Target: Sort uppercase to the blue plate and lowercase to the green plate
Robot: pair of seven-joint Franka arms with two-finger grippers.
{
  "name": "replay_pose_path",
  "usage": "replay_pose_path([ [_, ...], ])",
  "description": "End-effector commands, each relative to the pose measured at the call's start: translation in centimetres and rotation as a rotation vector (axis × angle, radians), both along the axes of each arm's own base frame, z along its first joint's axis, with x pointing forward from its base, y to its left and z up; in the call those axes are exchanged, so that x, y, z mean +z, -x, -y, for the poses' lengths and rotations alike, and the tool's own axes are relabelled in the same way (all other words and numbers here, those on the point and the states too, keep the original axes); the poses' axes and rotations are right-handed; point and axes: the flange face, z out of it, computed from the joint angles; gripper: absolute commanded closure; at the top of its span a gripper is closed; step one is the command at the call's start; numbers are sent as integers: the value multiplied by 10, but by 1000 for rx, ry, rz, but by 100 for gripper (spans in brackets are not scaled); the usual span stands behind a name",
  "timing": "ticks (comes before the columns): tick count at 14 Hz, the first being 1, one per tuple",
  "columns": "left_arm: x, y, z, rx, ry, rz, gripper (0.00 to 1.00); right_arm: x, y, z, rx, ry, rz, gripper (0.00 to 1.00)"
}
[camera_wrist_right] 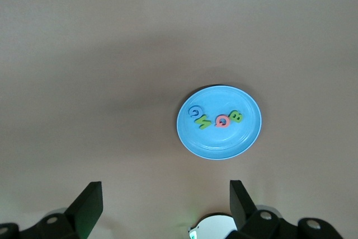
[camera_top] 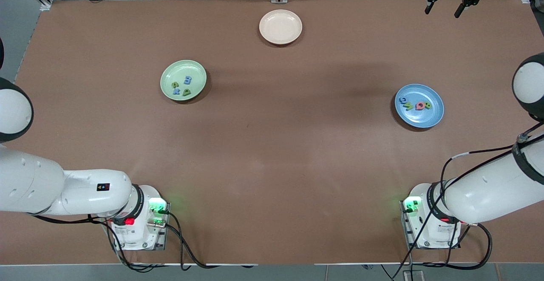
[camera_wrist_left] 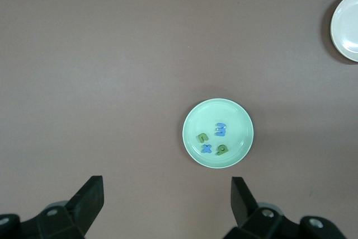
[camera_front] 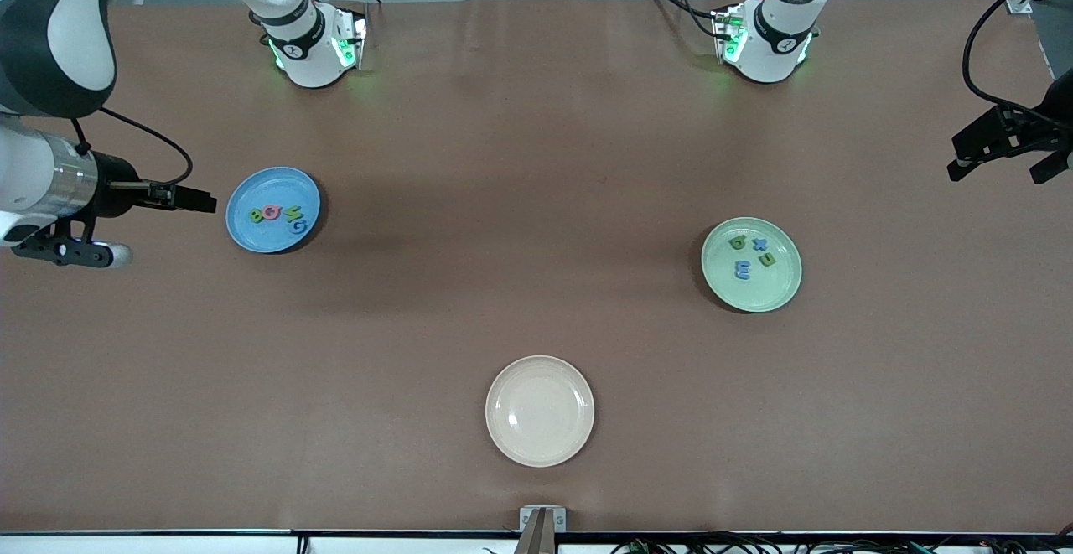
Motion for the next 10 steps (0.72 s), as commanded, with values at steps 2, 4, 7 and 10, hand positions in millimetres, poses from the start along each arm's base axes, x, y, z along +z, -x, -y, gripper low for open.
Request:
replay_pose_path([
  [2, 7, 4, 1, -15, 12, 5, 0, 23, 12, 6, 6, 17, 58, 0],
  [4, 8, 4, 0, -14, 12, 7, 0, 23, 12, 14, -8, 14, 72, 0],
  [7, 7, 4, 0, -14, 12, 5, 0, 26, 12, 20, -13, 14, 82, 0],
  [10, 8, 4, 0, -14, 12, 7, 0, 26, 10, 32, -21, 13, 87, 0],
])
